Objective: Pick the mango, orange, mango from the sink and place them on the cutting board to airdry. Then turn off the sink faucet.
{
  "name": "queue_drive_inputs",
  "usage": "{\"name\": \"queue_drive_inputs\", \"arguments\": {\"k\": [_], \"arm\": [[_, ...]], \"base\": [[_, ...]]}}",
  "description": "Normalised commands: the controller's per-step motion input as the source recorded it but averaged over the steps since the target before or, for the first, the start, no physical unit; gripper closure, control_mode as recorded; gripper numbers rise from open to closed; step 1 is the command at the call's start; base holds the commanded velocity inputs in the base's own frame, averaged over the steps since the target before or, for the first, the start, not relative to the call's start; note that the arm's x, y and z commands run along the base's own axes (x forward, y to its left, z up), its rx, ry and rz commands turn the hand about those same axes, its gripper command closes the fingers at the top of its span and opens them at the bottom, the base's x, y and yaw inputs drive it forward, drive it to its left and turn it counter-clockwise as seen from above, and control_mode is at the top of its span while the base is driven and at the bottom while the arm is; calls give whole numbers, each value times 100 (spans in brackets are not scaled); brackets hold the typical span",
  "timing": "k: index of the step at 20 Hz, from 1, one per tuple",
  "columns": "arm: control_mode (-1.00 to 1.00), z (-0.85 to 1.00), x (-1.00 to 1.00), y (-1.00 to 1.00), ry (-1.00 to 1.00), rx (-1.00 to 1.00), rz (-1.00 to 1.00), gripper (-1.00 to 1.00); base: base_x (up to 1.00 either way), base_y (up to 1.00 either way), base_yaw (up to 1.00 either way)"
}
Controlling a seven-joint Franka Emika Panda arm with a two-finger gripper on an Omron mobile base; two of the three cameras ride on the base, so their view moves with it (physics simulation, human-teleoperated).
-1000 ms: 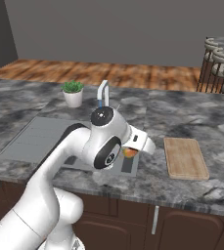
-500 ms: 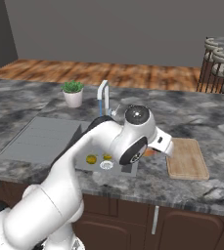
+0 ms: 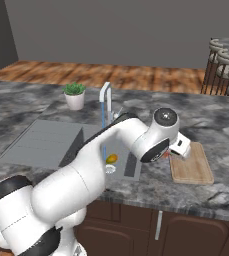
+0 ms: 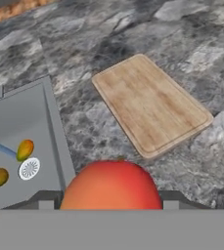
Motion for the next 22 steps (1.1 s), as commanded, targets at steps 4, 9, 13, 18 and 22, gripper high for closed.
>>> {"name": "queue_drive_inputs", "arguments": {"k": [4, 9, 13, 18, 22], "arm": [[-100, -17, 39, -25, 1, 6, 0, 100], [-100, -16, 22, -26, -5, -1, -1, 100], [-100, -32, 26, -21, -8, -4, 0, 100], [-100, -24, 35, -12, -2, -2, 0, 100], [-100, -6, 41, -20, 1, -1, 0, 100]], "base": [[0, 0, 0], [0, 0, 0], [0, 0, 0], [0, 0, 0], [0, 0, 0]]}}
